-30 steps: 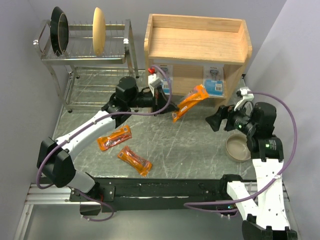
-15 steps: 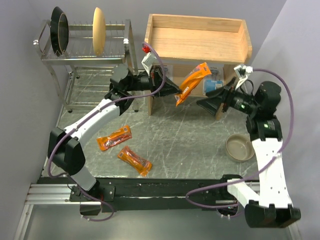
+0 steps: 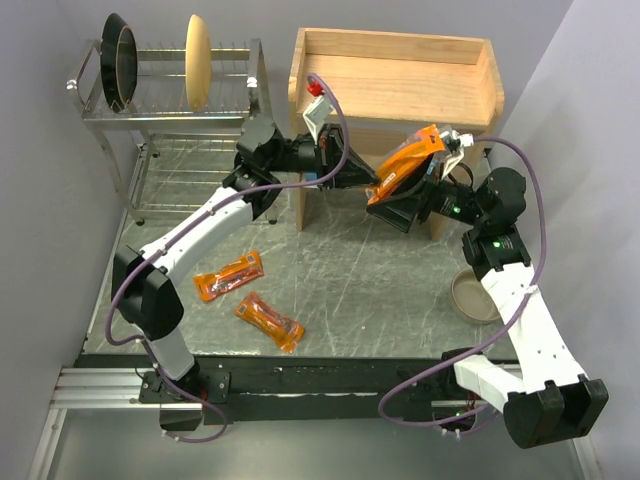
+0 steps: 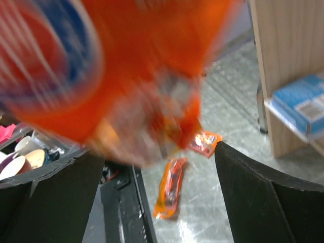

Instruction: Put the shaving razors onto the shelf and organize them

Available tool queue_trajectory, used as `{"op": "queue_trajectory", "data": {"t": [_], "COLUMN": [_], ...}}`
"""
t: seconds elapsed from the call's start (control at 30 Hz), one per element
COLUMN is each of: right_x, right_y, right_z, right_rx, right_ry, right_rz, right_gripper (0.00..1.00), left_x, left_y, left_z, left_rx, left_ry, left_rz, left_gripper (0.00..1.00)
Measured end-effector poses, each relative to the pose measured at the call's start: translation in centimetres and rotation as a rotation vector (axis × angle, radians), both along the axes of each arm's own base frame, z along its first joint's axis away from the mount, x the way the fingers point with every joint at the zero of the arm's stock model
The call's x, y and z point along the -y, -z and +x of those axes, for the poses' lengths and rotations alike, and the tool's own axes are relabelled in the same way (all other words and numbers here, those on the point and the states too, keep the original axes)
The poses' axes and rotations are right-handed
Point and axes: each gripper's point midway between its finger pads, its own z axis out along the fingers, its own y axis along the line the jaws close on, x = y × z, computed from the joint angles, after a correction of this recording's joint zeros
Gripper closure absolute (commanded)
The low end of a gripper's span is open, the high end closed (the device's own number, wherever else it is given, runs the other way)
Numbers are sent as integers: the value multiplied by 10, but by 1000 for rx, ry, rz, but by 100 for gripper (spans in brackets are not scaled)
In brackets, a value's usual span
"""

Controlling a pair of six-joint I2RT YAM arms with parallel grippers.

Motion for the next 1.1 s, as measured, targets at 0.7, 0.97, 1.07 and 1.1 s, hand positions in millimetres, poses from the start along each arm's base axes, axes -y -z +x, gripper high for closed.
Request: {"op": "queue_trajectory", "data": {"t": [0.7,0.97,1.07,1.1], "right_x": [12,18,27,32], "right_y": [-11,-16,-24,-28], "right_z": [12,10,12,15], "right_rx": [103,120,116,113], "right_ry": [167,197,257,290], "right_rz": [-39,-98,-140,-155], "right_gripper": [66,100,100,100], "left_x": [18,20,15,9], "left_y": [1,-1,-1,0], "left_z": [0,10,24,29], "left_rx": [-153,-189,-192,-197], "left_ry": [-16,-70,-130,-155], "left_rz": [0,-17,-29,-30], "left_gripper": [99,37,27,27]}}
